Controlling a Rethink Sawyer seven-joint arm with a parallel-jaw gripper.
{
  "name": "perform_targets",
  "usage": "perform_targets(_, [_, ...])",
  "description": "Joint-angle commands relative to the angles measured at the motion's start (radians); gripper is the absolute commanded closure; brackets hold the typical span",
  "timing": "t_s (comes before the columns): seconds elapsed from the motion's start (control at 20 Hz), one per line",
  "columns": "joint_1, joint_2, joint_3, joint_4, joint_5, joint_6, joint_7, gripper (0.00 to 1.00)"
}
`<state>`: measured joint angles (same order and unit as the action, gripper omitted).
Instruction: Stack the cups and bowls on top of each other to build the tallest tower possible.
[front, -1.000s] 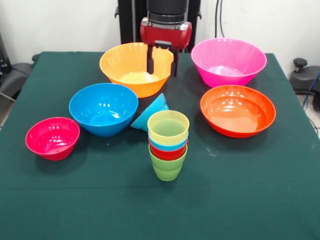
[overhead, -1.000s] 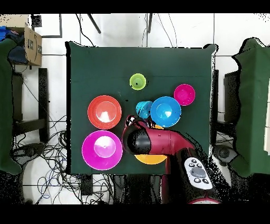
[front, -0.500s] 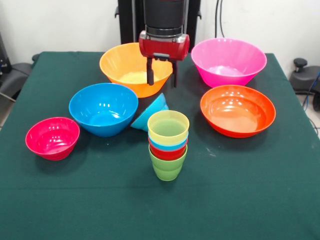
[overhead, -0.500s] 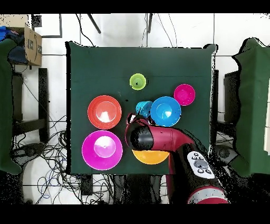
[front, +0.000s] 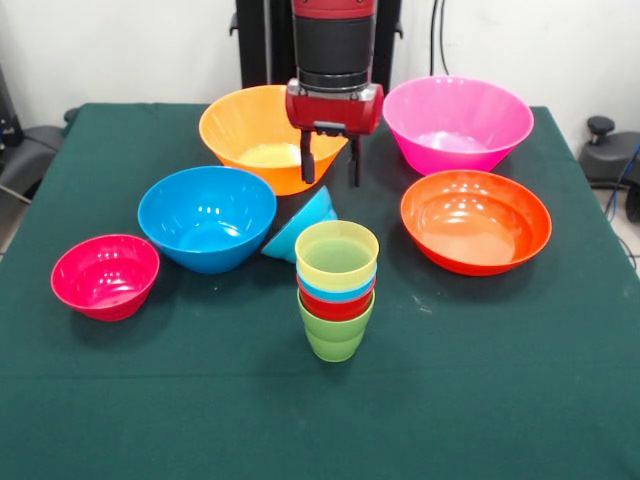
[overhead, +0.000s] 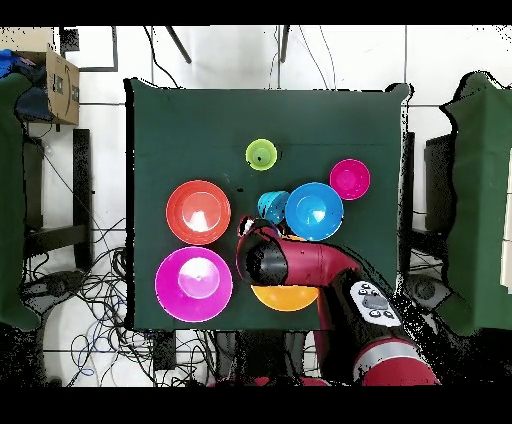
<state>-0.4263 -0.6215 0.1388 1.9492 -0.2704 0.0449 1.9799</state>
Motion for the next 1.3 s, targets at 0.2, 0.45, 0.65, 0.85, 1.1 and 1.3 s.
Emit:
perform_targets(0.2, [0.009,0.083,0.043,-0.056,-0.085,-0.084,0.049,0.00])
perform_targets(0.45, [0.022,0.127,-0.004,-0.073,-0.111,-0.111,0.042,0.00])
perform_targets(0.65, [0.030,0.160,-0.042,-0.087,-0.130,-0.131,0.038,0.00])
perform_targets(0.85, [0.028,0.185,-0.059,-0.092,-0.149,-0.151,0.040,0.00])
perform_targets(1.1, [0.020,0.203,-0.056,-0.096,-0.161,-0.167,0.046,0.00])
perform_targets(1.3, [-0.007,0.228,-0.020,-0.093,-0.175,-0.213,0.063,0.00])
